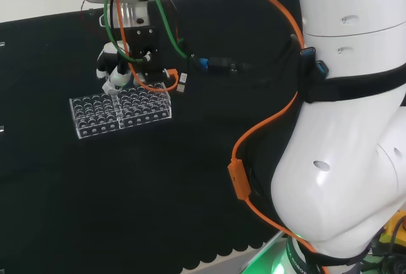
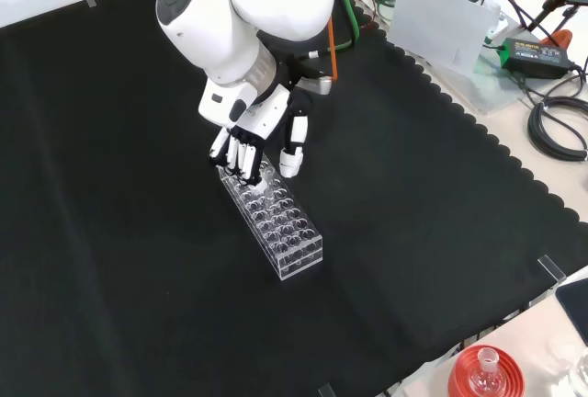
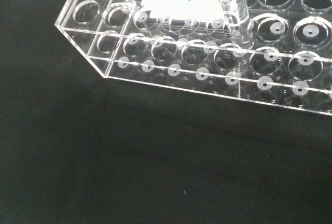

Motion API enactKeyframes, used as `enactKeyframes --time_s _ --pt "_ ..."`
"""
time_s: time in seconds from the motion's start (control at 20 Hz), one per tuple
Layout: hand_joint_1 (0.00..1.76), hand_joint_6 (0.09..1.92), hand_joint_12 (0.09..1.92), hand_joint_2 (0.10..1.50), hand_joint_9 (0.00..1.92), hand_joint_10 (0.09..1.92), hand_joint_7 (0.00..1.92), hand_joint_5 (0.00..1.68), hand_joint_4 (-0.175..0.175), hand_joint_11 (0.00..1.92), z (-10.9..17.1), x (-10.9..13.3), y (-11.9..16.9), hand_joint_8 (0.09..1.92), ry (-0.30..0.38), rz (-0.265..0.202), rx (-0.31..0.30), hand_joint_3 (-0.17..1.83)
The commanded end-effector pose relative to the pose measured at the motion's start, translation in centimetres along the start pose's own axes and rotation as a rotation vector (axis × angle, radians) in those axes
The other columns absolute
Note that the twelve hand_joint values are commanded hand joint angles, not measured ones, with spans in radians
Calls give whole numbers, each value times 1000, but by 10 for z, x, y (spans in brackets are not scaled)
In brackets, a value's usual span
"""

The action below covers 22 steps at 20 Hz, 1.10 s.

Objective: Pick up the test tube.

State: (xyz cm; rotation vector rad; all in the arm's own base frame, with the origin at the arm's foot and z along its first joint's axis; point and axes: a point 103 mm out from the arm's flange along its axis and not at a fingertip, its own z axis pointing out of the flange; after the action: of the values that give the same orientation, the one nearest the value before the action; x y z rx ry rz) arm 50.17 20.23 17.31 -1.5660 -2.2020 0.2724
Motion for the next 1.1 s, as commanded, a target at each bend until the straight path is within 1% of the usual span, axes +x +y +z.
enactKeyframes --time_s 0.05,0.3,0.45,0.55,0.9,1.0,1.1 --pt "1101 882 1563 1033 573 818 828 580 -53 53 1 1 3 713 -24 4 -1 -175" --pt "1131 893 1552 1034 627 795 878 617 -55 93 1 0 5 701 -31 14 -13 -175" --pt "1144 900 1544 1037 663 781 909 640 -56 125 -3 -5 9 695 -29 14 -16 -175" --pt "1149 899 1534 1039 693 765 944 664 -57 153 -3 -3 12 685 -40 21 -23 -175" --pt "1163 872 1507 1043 778 720 1068 764 -72 229 -6 -8 17 638 -33 23 -24 -175" --pt "1171 844 1493 1042 817 697 1126 820 -83 262 -6 -11 18 609 -43 22 -28 -175" --pt "1166 837 1490 1080 865 689 1210 995 -112 299 -6 -12 20 589 -54 21 -34 -121"
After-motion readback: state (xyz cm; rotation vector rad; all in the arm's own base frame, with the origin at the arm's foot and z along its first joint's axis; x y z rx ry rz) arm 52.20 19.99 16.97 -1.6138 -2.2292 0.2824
